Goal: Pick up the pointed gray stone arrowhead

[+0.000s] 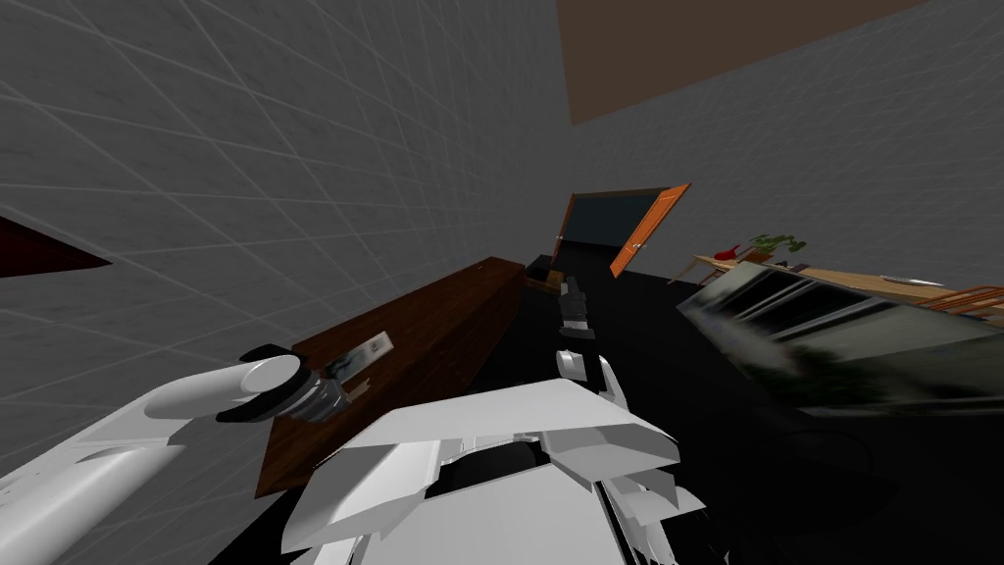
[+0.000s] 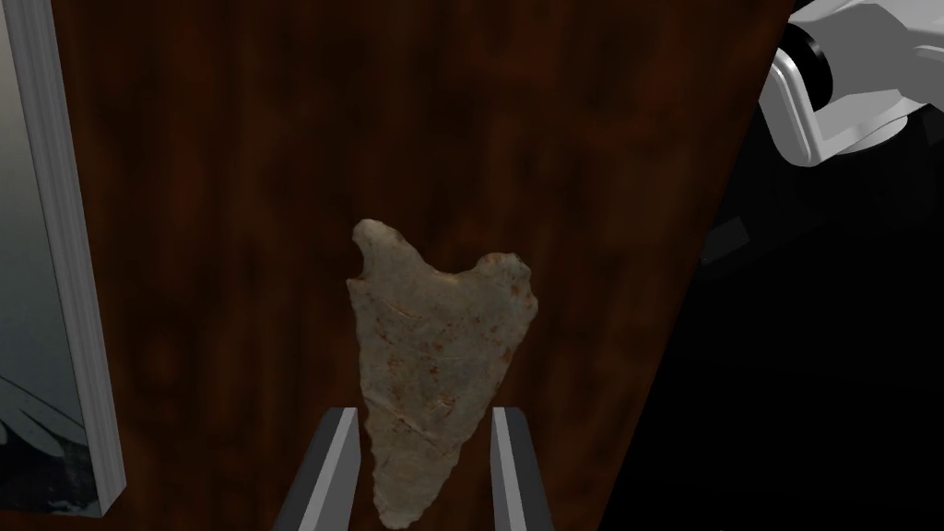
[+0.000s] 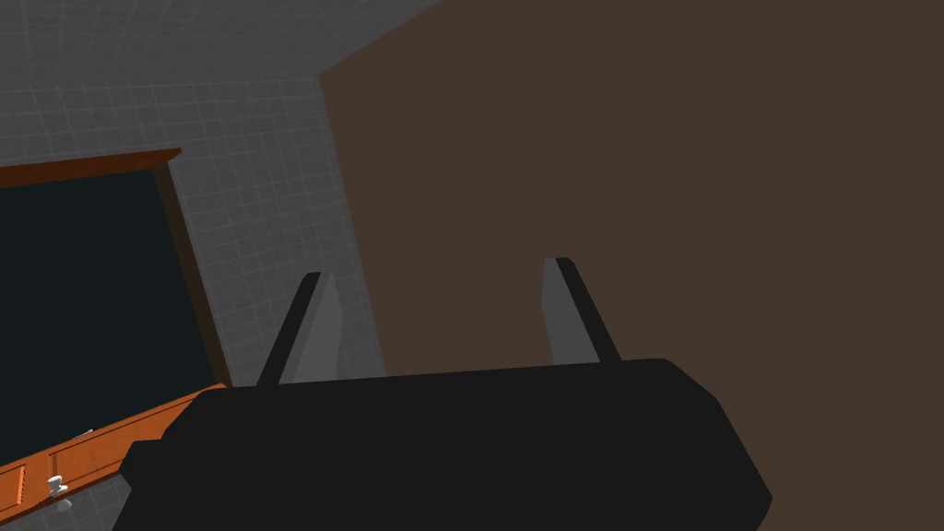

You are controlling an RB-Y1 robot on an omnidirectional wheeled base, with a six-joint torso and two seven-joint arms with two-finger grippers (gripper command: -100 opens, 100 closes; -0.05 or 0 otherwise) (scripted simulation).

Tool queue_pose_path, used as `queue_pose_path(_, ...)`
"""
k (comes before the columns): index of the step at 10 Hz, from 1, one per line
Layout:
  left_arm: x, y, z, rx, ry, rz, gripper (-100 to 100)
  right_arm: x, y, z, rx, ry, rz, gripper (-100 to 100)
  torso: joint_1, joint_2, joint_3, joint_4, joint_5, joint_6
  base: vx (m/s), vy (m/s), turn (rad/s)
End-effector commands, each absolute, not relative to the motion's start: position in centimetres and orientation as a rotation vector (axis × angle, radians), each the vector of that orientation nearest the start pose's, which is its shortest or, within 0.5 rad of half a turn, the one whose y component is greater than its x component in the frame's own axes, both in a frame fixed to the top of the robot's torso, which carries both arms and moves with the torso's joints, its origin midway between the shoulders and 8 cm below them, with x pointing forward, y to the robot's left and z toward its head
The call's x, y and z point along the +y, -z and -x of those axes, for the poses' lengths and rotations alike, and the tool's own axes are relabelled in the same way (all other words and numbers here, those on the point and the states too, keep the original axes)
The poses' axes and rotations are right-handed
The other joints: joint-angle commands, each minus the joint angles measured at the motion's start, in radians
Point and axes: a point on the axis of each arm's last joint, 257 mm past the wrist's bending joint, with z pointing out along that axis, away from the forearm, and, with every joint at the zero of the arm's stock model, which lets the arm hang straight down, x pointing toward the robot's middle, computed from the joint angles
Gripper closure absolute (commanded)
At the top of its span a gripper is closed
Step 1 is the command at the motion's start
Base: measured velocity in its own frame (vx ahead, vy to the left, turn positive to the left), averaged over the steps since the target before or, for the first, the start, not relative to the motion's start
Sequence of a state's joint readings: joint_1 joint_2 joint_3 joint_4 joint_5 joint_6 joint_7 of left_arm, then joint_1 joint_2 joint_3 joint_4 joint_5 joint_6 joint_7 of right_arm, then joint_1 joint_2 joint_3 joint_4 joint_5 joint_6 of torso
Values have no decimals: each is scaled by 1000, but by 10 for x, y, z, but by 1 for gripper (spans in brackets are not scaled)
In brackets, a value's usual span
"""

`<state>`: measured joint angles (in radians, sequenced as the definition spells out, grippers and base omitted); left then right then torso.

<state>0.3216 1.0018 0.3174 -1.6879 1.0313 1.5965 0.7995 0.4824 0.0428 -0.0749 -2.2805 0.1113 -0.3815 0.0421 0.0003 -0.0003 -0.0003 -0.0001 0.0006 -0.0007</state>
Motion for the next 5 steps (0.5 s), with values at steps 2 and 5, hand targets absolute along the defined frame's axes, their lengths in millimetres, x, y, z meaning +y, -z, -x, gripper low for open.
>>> queue_pose_path(2,530,312,-210,920,-2,2986,100,-302,-7,-360,713,-1094,-683,0,0,0,0,0,0,0,0,2,23)
queue_pose_path(5,530,309,-211,922,-1,2985,0,-302,-7,-360,713,-1094,-683,0,0,0,0,0,0,0,0,3,14)
